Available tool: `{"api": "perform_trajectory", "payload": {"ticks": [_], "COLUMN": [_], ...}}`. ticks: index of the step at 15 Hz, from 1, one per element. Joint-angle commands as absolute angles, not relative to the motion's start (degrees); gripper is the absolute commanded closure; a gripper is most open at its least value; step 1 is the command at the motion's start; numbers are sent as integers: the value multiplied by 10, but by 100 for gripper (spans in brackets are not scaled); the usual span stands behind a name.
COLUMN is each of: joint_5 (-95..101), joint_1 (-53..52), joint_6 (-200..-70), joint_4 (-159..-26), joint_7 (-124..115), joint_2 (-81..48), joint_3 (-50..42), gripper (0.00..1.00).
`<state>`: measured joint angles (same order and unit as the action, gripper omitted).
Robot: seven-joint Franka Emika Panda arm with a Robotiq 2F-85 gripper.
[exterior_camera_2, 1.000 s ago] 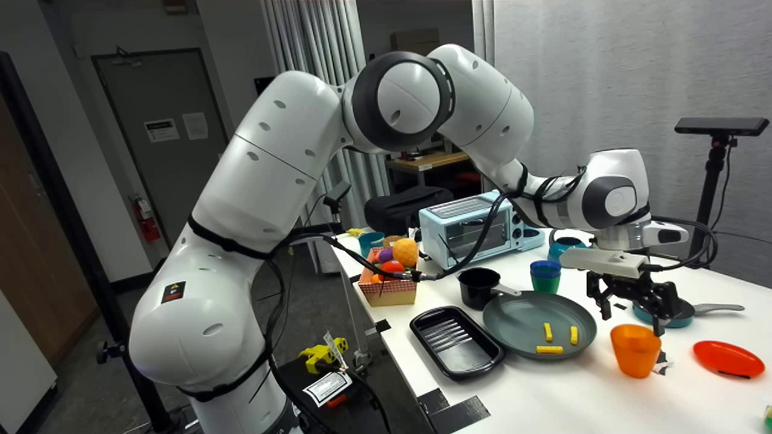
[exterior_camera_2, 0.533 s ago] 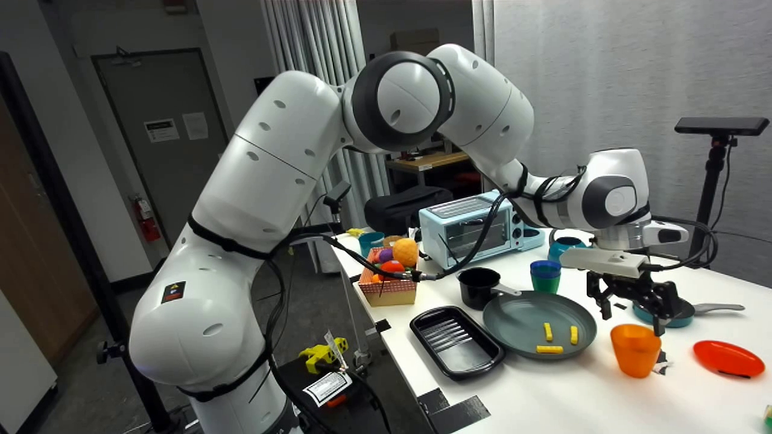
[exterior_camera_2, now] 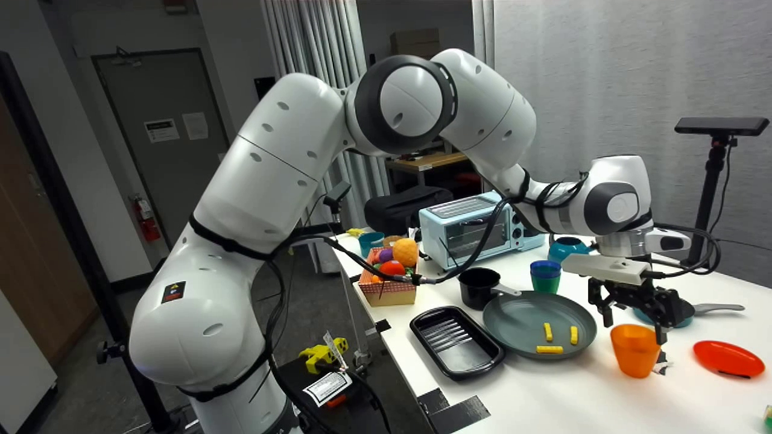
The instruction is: Remove three potato chips from the grey plate and put them in the orange cup, pour the chips out of the orange cup and onto the grey plate
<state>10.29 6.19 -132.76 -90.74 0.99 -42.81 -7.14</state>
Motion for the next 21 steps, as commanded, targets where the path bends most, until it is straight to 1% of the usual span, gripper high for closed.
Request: {"api": "perform_trajectory", "payload": {"ticks": [1,10,12,13,14,15,16,21], "joint_5": [106,105,105,105,105,105,105,102], "joint_1": [61,64,64,65,65,65,65,60], "joint_6": [-1321,-1319,-1319,-1320,-1320,-1321,-1321,-1337], "joint_4": [-893,-882,-878,-877,-876,-875,-874,-873], "joint_7": [14,31,31,33,34,35,36,31], "joint_2": [-441,-475,-482,-484,-485,-484,-485,-474], "joint_3": [-77,-73,-74,-73,-73,-73,-72,-67], "gripper": [0,0,26,32,42,48,51,51]}}
